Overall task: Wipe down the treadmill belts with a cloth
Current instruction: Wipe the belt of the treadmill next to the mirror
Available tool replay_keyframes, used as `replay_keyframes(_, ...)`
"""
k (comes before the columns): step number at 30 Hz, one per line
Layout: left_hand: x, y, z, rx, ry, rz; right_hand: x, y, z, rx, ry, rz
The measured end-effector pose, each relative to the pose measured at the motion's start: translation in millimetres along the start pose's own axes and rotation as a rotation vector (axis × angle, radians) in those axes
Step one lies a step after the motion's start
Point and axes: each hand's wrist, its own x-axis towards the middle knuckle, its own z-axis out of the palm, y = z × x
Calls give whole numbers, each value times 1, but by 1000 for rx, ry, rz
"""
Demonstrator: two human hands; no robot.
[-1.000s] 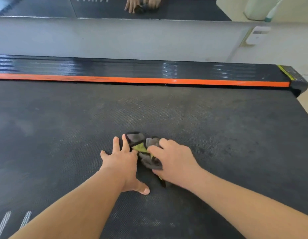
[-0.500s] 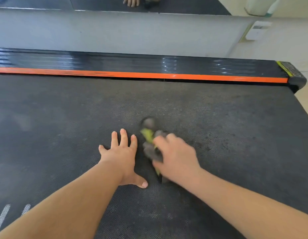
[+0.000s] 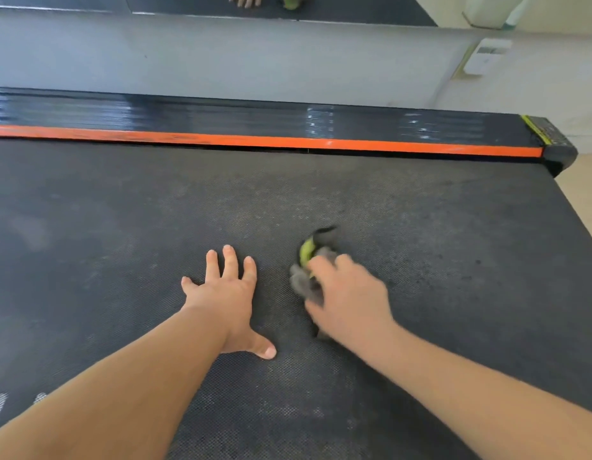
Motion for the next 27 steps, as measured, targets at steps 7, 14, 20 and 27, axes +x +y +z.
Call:
replay_keyframes(7, -1, -1, 1, 0, 1, -2, 40, 94, -17, 5, -58, 342)
replay_keyframes(14, 0, -3, 4, 21, 27, 6, -2, 6, -20, 46, -192, -10)
replay_keyframes(20, -1, -3, 4, 10, 28, 2, 7, 93, -28, 90, -158, 307)
replay_keyframes(27, -1, -1, 2, 6, 26, -11, -8, 59, -26, -6, -62, 382)
